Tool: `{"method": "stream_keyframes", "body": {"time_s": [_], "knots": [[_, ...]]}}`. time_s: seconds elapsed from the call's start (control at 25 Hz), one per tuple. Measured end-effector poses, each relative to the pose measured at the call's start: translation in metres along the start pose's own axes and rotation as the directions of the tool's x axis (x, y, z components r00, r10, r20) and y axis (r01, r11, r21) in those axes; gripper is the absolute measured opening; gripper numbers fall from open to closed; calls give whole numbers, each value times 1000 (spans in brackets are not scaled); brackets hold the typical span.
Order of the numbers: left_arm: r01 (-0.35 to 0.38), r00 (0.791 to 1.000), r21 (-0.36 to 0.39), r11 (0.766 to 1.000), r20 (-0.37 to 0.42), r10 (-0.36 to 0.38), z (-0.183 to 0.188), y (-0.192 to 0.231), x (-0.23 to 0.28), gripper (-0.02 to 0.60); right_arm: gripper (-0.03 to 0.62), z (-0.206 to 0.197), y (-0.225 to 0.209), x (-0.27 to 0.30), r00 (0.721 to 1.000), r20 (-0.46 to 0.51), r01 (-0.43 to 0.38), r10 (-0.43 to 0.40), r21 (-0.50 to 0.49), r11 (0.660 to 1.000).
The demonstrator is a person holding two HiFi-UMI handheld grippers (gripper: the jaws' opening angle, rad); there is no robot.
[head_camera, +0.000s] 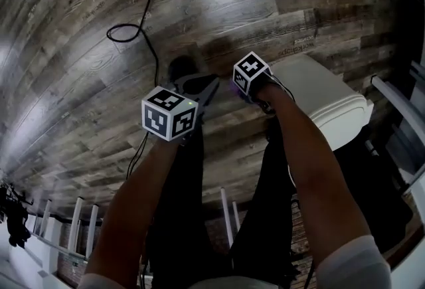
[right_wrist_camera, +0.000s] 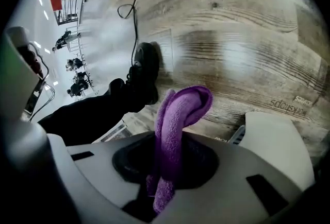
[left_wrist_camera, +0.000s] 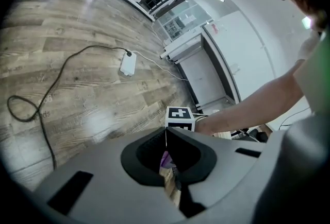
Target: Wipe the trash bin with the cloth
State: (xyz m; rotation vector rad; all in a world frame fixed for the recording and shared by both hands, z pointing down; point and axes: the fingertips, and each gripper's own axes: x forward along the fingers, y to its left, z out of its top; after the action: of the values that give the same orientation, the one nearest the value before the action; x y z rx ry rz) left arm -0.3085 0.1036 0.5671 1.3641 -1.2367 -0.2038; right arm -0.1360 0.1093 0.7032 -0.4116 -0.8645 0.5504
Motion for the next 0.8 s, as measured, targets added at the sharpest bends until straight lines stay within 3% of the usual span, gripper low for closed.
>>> {"method": "stream_keyframes", "body": {"time_s": [0.4,0.8], "knots": [[4,1000,94,996,-12,-3,36,-33,-86,3,76,-8,55,-71,991,131,22,-26,28,999],[23,998,175,984,-56,-13,-5,-59,-114,3,77,-27,88,-51,959,284,-2,-19,74,997]]}}
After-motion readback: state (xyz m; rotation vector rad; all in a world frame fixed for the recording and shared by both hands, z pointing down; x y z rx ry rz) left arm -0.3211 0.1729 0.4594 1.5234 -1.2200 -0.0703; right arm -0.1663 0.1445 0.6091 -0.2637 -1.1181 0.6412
